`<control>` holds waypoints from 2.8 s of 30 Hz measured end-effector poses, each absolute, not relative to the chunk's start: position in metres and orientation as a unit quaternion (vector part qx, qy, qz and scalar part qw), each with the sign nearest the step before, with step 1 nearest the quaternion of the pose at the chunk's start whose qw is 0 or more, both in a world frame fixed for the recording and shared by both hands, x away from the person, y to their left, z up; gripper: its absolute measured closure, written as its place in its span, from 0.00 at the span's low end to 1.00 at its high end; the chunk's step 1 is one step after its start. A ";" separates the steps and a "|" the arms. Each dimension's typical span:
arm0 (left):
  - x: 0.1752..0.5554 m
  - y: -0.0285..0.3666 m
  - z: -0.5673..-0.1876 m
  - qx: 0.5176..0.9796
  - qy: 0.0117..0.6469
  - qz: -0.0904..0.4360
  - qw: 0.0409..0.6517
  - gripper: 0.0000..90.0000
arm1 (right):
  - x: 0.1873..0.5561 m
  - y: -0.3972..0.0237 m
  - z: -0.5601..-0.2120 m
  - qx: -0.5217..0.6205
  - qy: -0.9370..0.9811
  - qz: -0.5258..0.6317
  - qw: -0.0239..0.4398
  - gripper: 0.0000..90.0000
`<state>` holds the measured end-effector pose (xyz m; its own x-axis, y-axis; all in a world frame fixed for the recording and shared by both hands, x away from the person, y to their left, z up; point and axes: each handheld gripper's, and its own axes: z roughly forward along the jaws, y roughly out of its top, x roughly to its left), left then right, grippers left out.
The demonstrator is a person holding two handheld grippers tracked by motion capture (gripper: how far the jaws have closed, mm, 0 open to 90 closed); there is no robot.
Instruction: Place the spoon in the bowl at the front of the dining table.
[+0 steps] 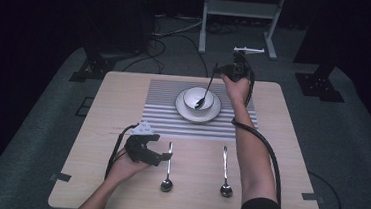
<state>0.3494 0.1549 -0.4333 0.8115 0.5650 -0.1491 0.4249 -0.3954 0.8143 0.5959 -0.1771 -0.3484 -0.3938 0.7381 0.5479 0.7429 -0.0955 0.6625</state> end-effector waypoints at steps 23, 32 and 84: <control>0.351 0.155 -0.433 0.829 0.301 0.076 0.464 0.09 | 0.588 -0.193 -0.369 -0.553 -0.696 -0.457 -0.009 0.97; 0.353 0.155 -0.433 0.829 0.301 0.078 0.464 0.09 | 0.584 -0.212 -0.376 -0.559 -0.697 -0.449 -0.008 0.94; 0.352 0.161 -0.434 0.826 0.315 0.085 0.459 0.09 | 0.514 -0.242 -0.412 -0.512 -0.733 -0.445 0.048 0.30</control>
<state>0.3516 0.1615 -0.4341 0.7871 0.5988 -0.1482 0.4423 -0.3803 0.8123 0.5139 -0.2416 -0.4125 -0.4712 0.7082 0.5258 0.7928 0.0789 0.6043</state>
